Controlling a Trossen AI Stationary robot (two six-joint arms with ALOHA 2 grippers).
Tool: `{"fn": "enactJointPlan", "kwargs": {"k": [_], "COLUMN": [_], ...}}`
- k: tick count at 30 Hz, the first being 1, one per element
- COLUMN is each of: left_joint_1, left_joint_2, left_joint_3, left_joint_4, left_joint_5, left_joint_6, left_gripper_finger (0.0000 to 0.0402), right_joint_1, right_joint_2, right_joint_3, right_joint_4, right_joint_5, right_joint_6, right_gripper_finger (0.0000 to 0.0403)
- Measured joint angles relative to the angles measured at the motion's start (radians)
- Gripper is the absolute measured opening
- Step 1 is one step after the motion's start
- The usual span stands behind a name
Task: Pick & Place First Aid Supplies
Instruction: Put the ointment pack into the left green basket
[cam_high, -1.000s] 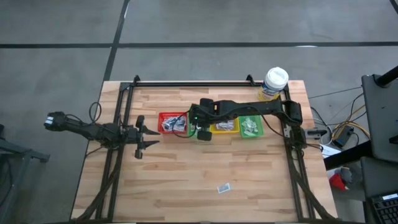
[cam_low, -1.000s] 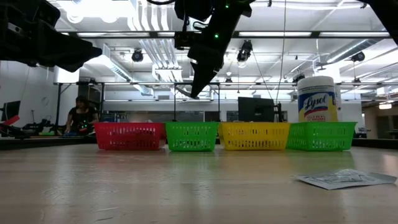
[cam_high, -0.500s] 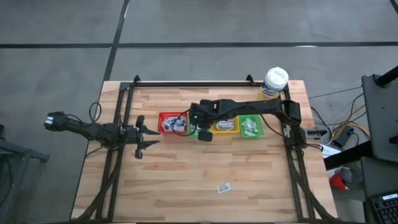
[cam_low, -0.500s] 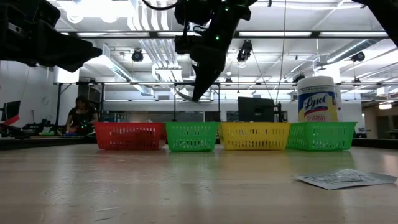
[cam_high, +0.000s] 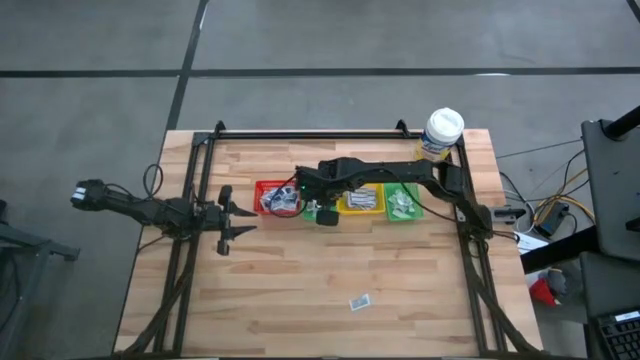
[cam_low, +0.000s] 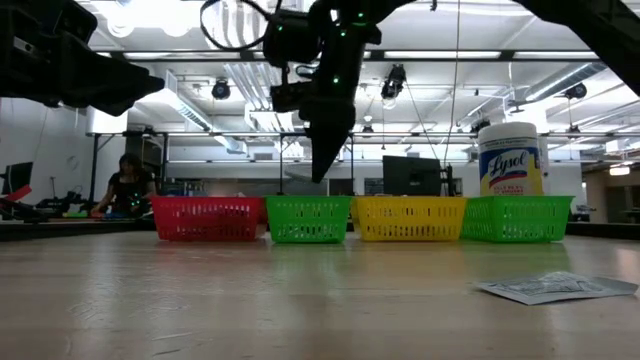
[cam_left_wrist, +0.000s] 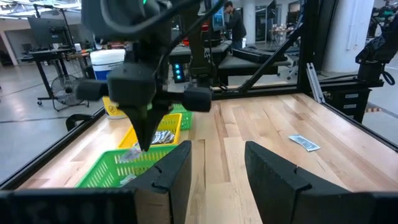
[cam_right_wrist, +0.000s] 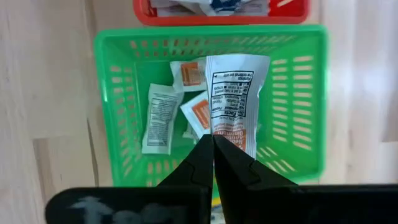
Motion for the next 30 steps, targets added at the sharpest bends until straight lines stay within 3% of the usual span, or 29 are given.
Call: {"fn": "enactJointPlan", "kwargs": {"k": [9,30], "left_joint_1": [0.0,0.0], "left_joint_2": [0.001,0.001], "left_joint_3": [0.0,0.0], "left_joint_4": [0.0,0.002], "left_joint_5": [0.004,0.003], "left_joint_6": [0.0,0.002], "left_gripper_finger": [0.0151,0.0151], "right_joint_1": [-0.003,-0.003], "right_joint_2": [0.086,0.105], "right_joint_3": [0.042,0.035], "right_joint_4": [-0.014,-0.025], "right_joint_5": [-0.045,-0.049], "right_joint_6": [-0.017,-0.049], "right_gripper_finger": [0.0008,0.0013]}}
